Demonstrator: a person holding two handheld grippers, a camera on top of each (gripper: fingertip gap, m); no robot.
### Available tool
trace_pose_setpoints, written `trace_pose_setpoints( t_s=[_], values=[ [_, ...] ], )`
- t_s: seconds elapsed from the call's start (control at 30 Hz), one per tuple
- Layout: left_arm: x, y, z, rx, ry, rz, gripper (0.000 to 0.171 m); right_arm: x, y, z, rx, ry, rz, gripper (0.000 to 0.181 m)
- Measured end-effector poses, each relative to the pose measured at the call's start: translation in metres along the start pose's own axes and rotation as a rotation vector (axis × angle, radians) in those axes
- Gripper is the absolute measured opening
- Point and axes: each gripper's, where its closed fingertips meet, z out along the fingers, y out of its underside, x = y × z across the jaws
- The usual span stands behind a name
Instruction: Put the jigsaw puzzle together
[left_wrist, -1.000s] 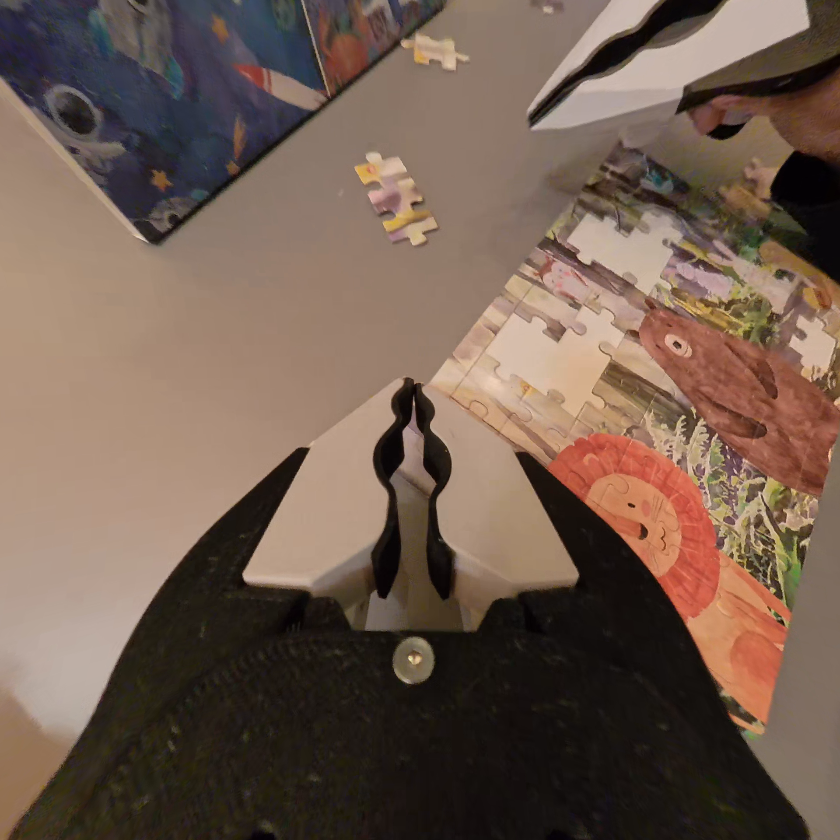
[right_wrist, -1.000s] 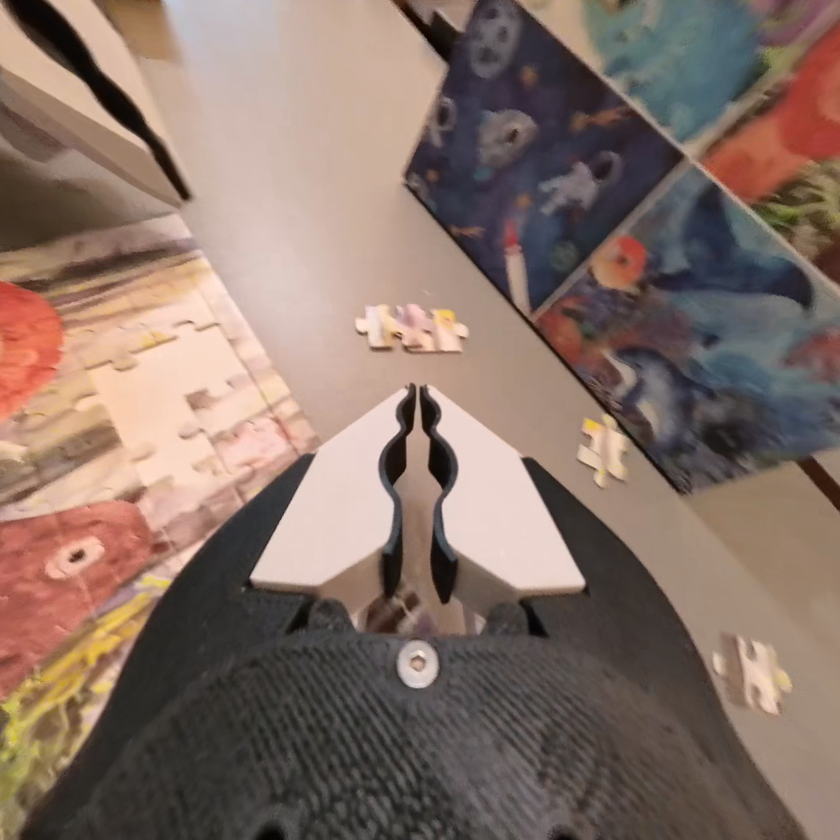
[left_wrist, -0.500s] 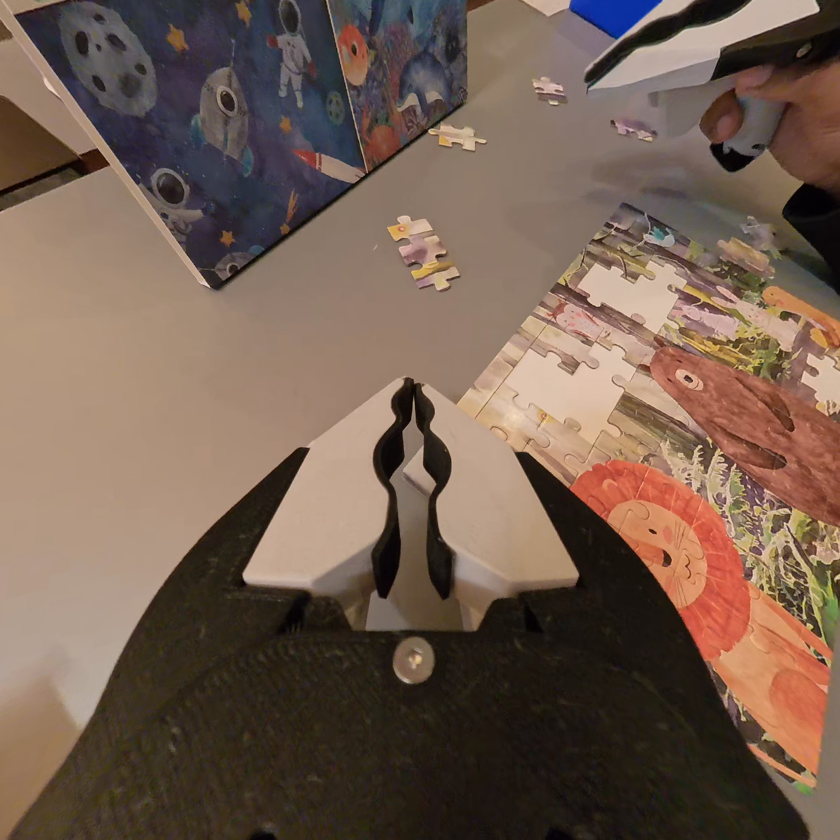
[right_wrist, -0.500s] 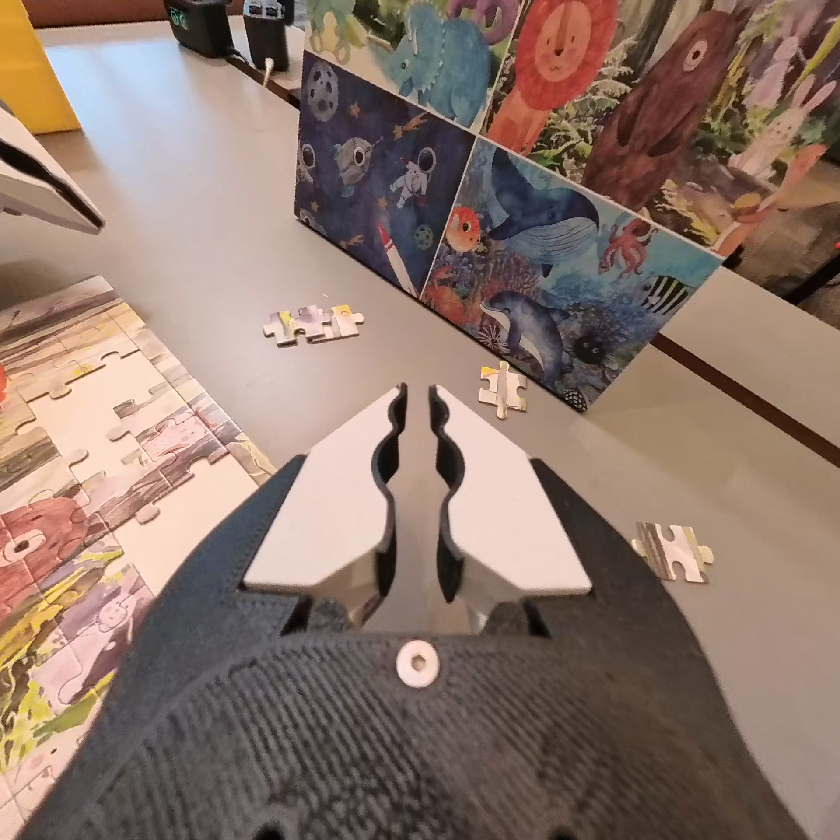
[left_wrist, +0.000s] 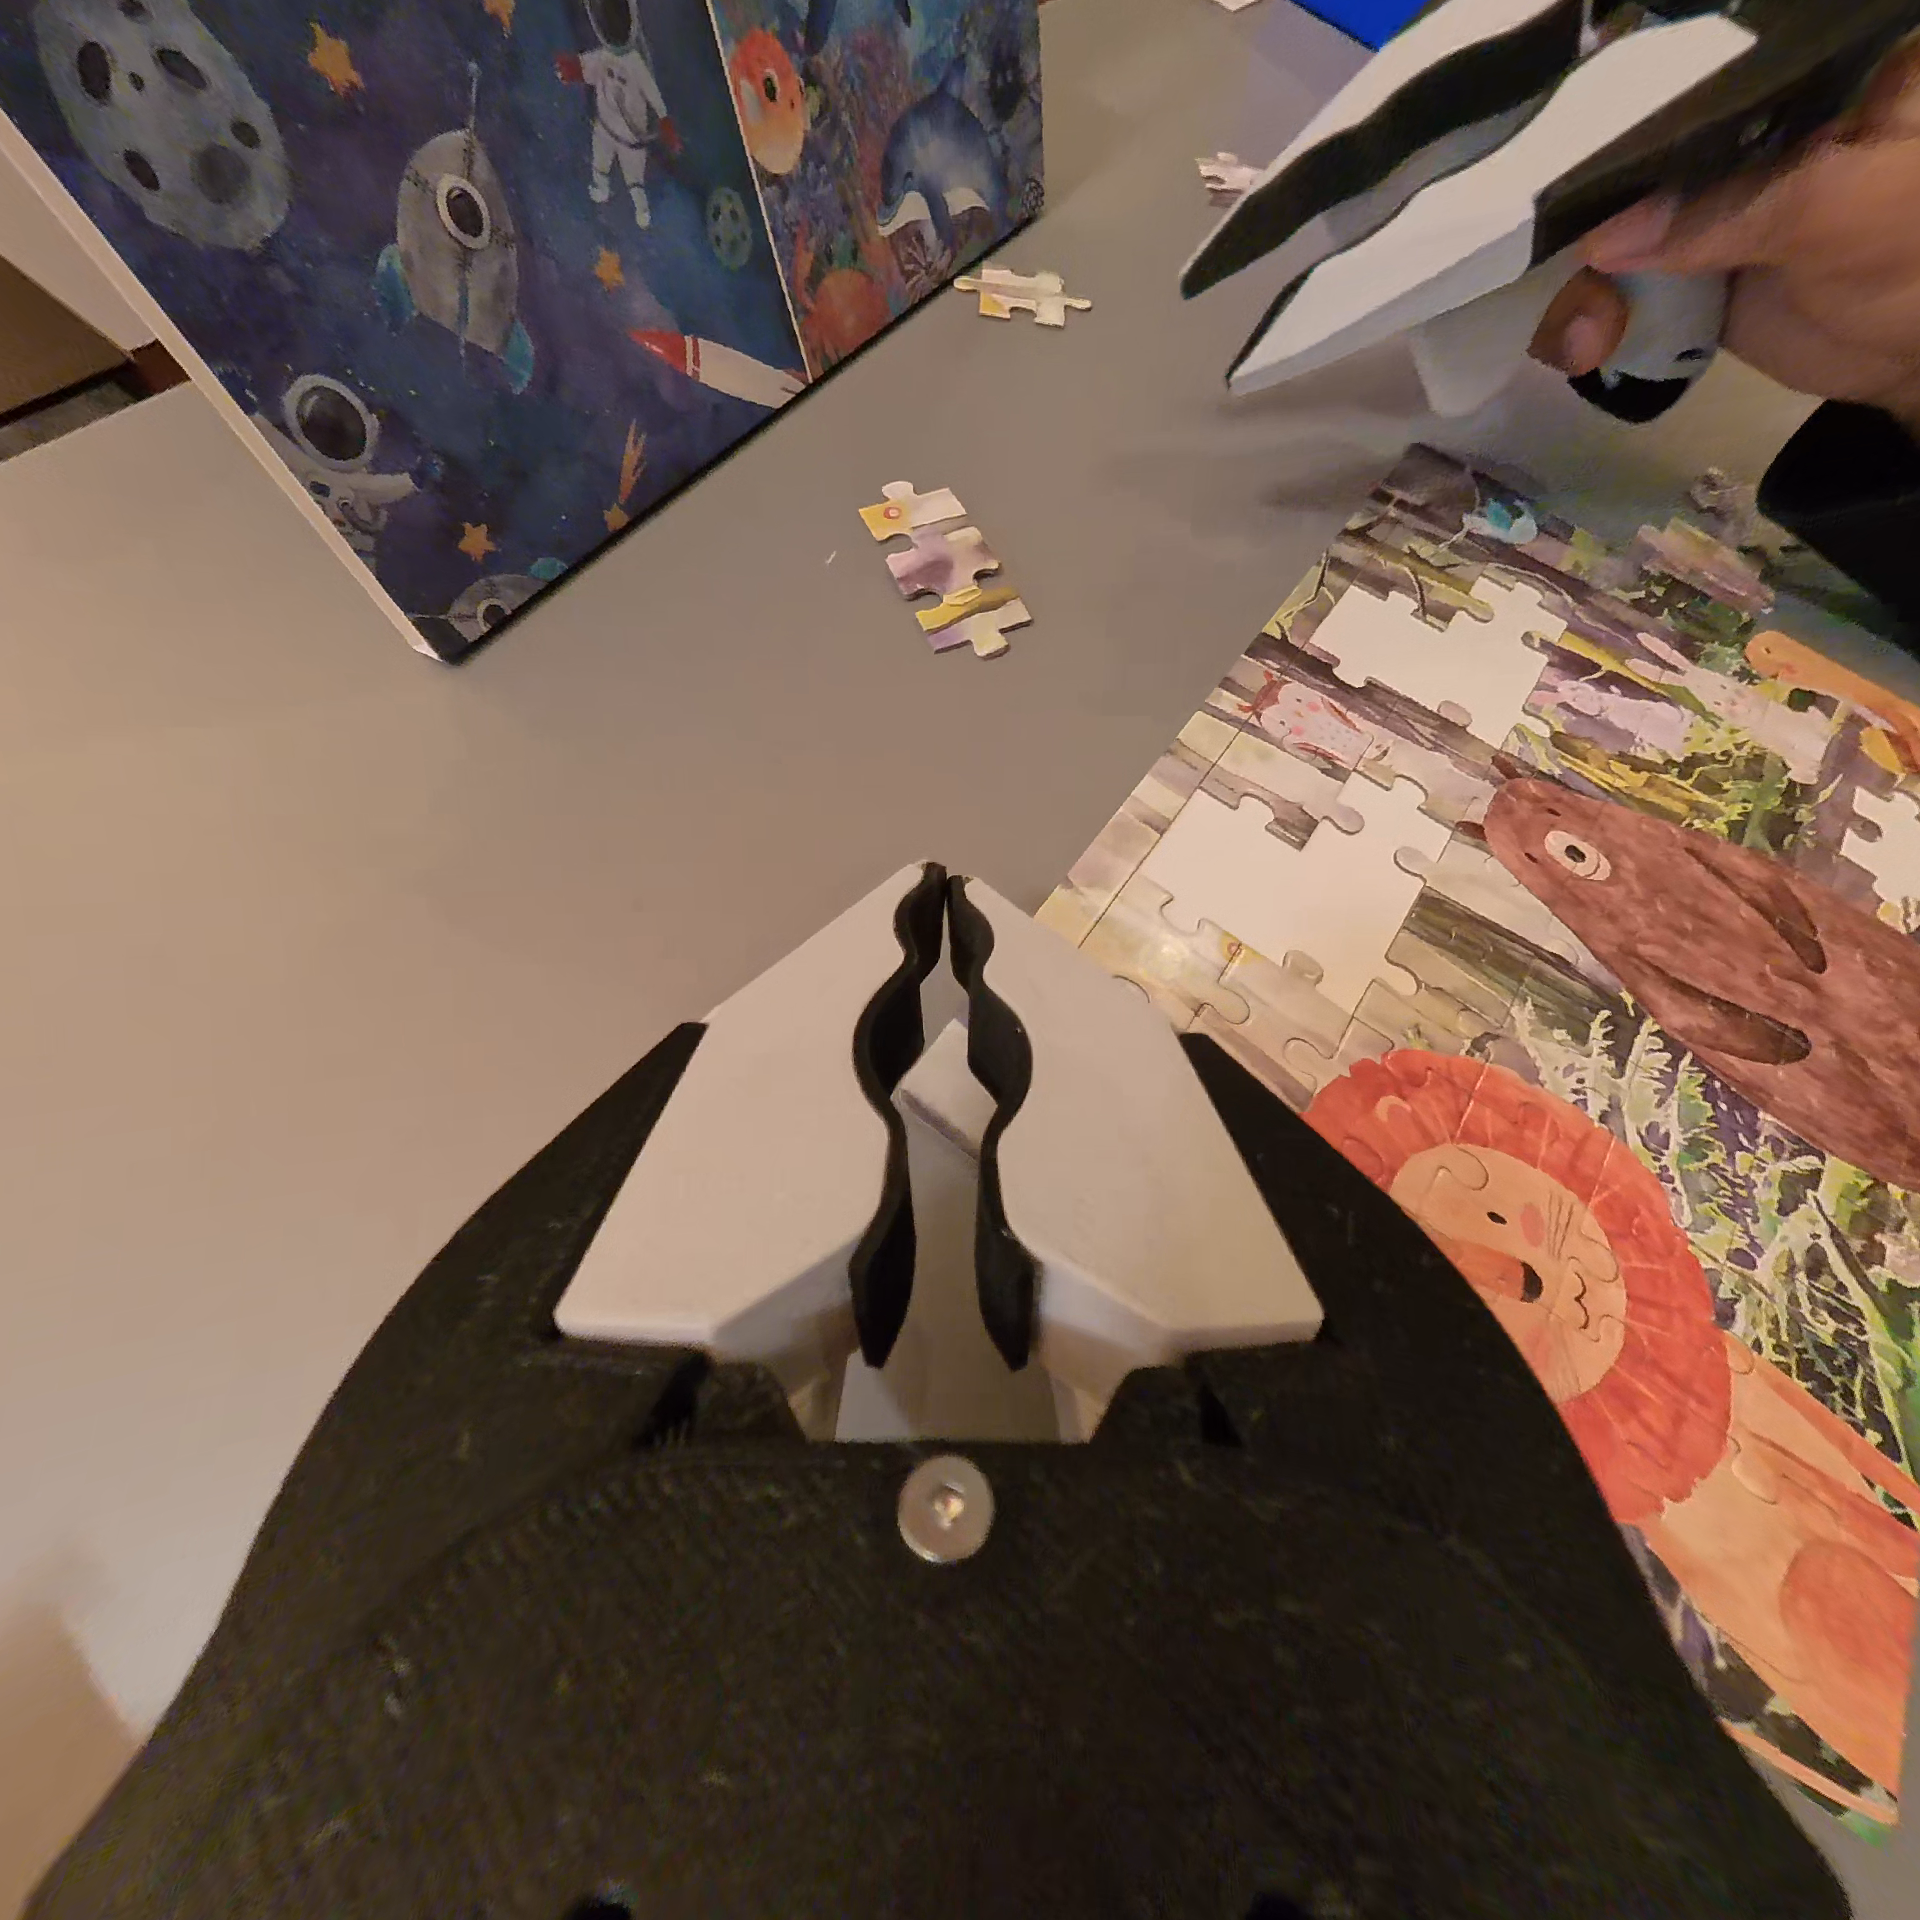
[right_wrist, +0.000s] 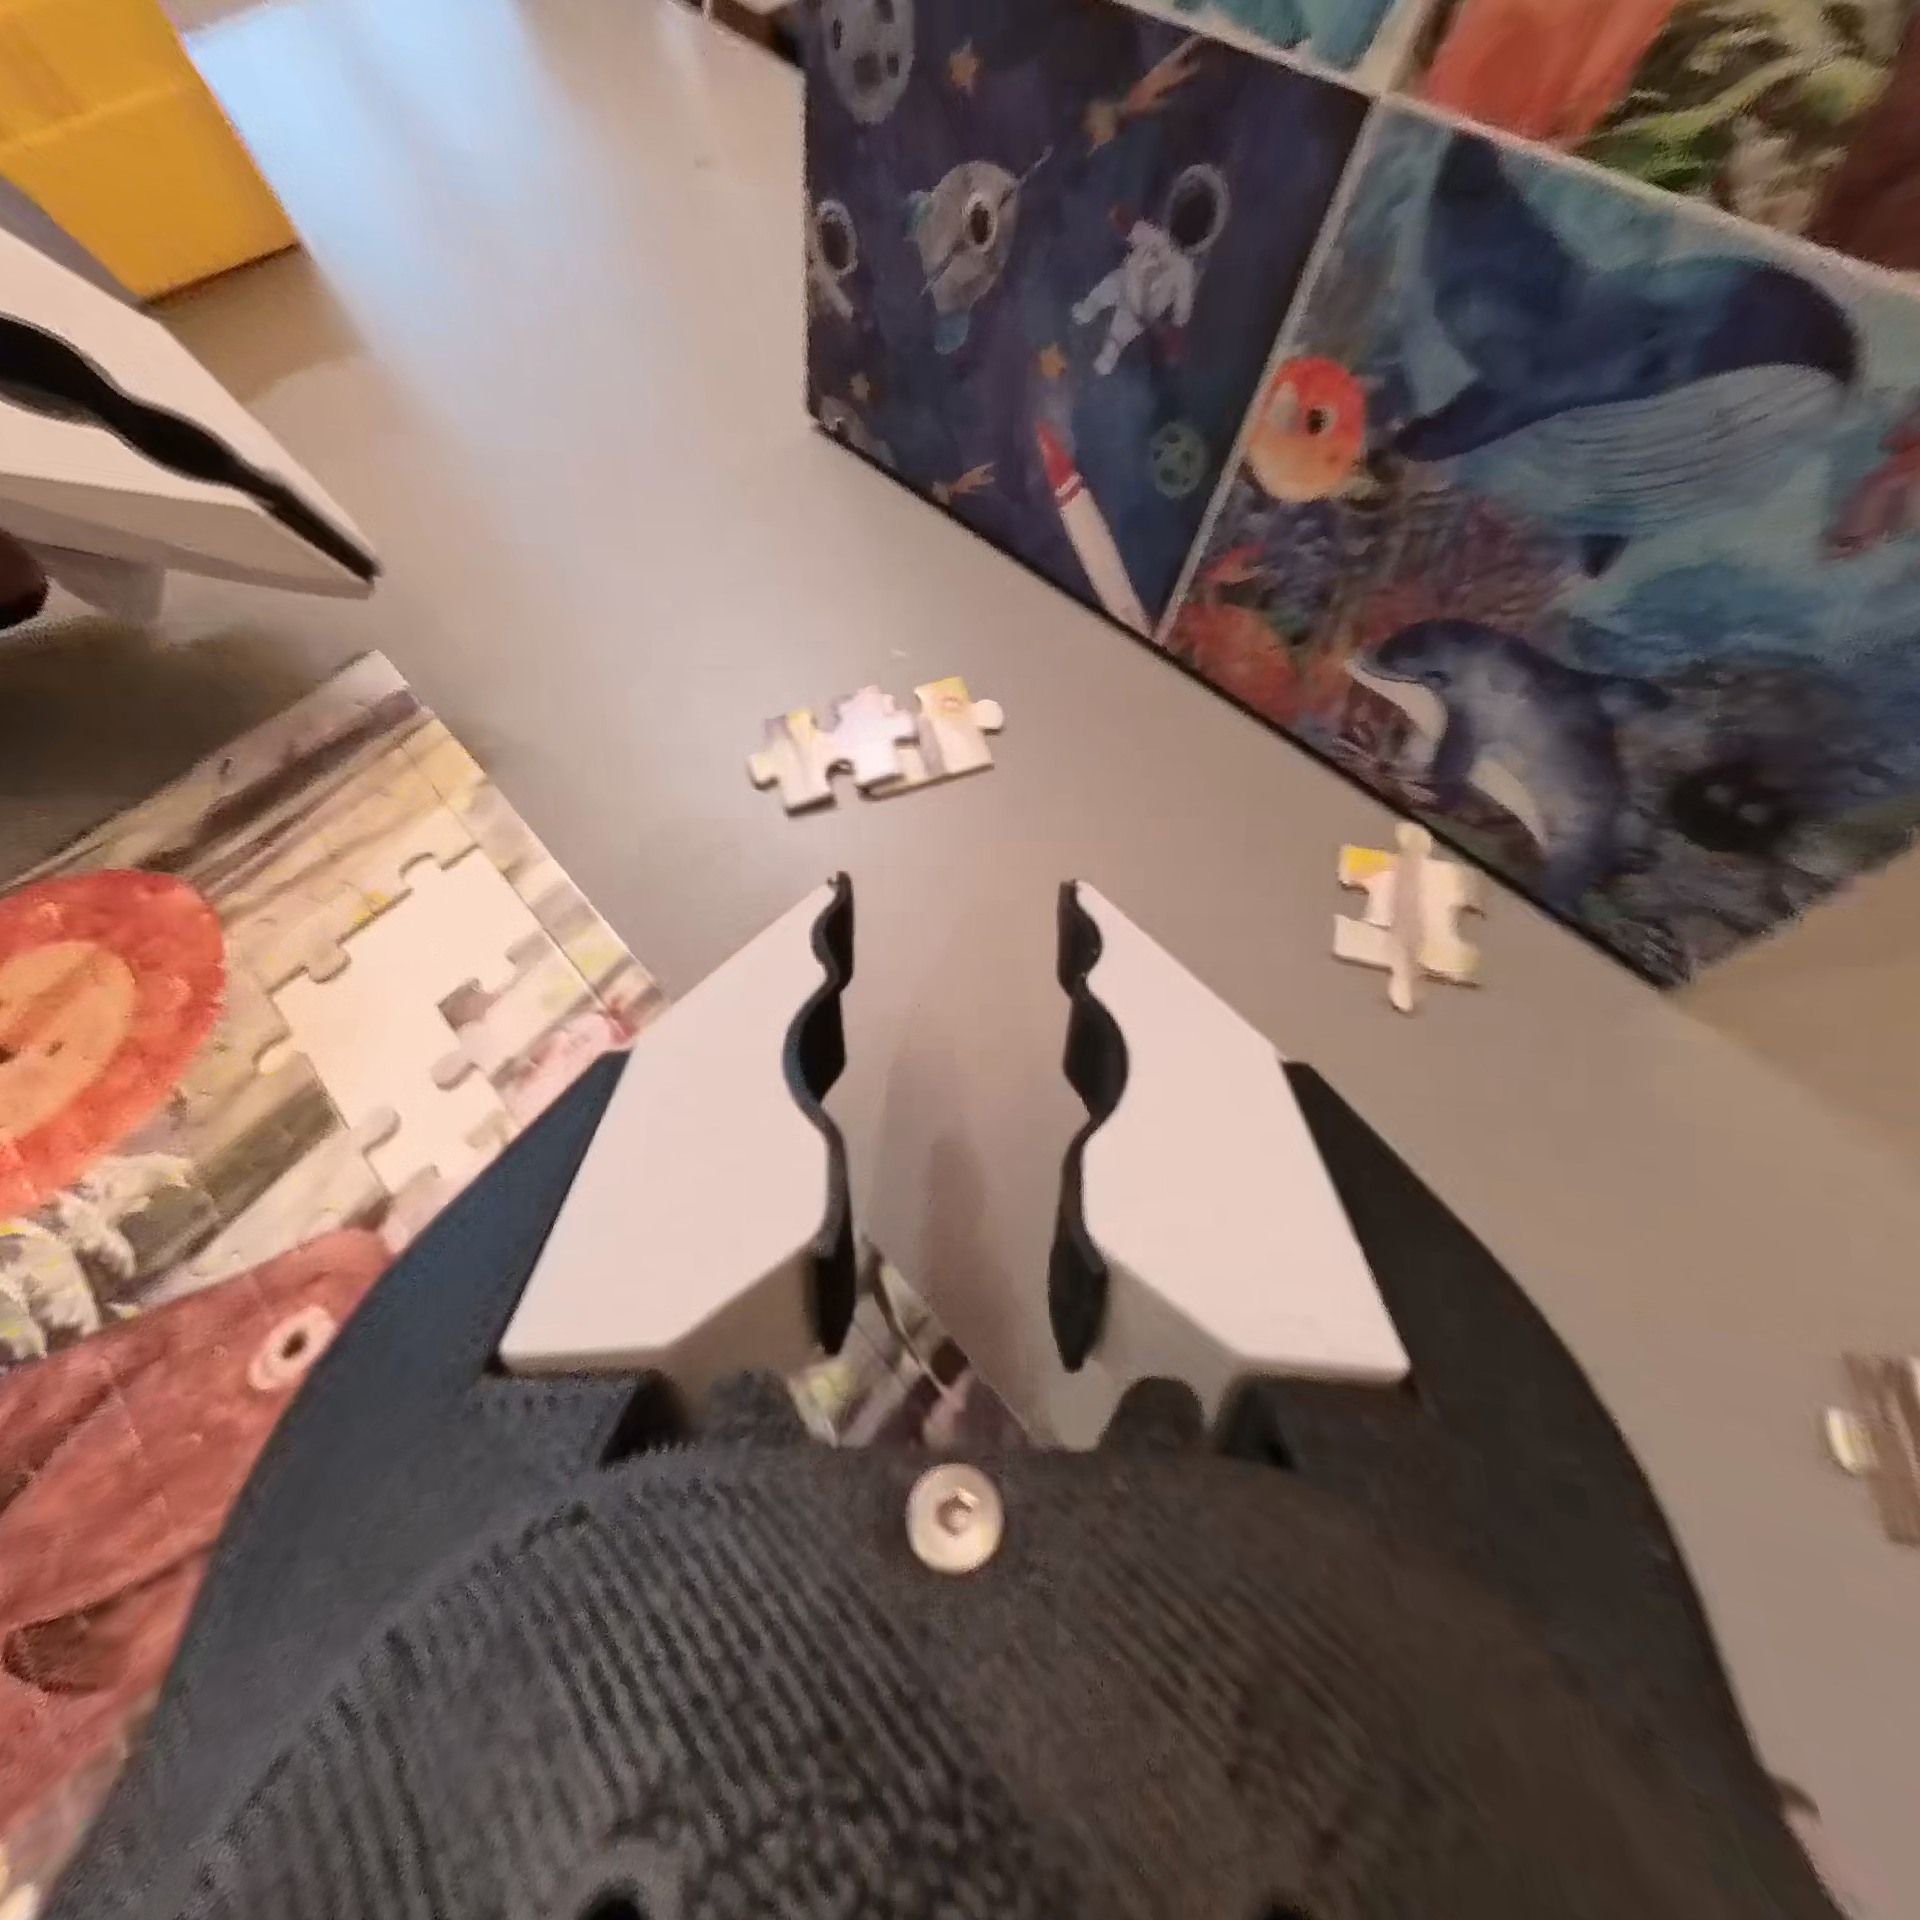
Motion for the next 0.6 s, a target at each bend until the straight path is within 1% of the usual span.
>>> trace_pose_setpoints(
  t_s=[0.03,0.1,0.2,0.27,0.33,0.37,0.43,0.5,0.6],
  values=[
    [-0.001,0.001,0.000,-0.001,-0.004,0.000,0.000,-0.002,-0.004,0.005,-0.025,0.000,-0.024,0.036],
    [-0.004,0.001,0.000,0.000,-0.010,-0.009,0.000,0.004,-0.011,0.017,-0.083,0.049,-0.102,0.033],
    [-0.007,0.002,0.000,0.000,-0.019,-0.020,0.000,0.020,-0.005,0.043,-0.186,0.098,-0.178,0.034],
    [-0.010,0.003,0.000,-0.003,-0.027,-0.023,0.000,0.021,0.002,0.058,-0.215,0.062,-0.165,0.037],
    [-0.014,0.005,0.000,-0.004,-0.034,-0.029,0.000,0.010,0.007,0.068,-0.207,-0.010,-0.133,0.041],
    [-0.015,0.005,-0.001,-0.001,-0.036,-0.034,0.000,0.004,0.007,0.071,-0.194,-0.040,-0.128,0.043],
    [-0.017,0.003,-0.003,0.012,-0.031,-0.048,0.000,-0.009,0.006,0.073,-0.174,-0.105,-0.135,0.054],
    [-0.015,0.001,-0.003,0.024,-0.017,-0.061,0.000,-0.013,0.006,0.075,-0.171,-0.120,-0.177,0.060],
    [-0.012,-0.001,-0.003,0.029,-0.007,-0.057,0.000,-0.016,0.005,0.077,-0.175,-0.143,-0.195,0.056]
  ],
)
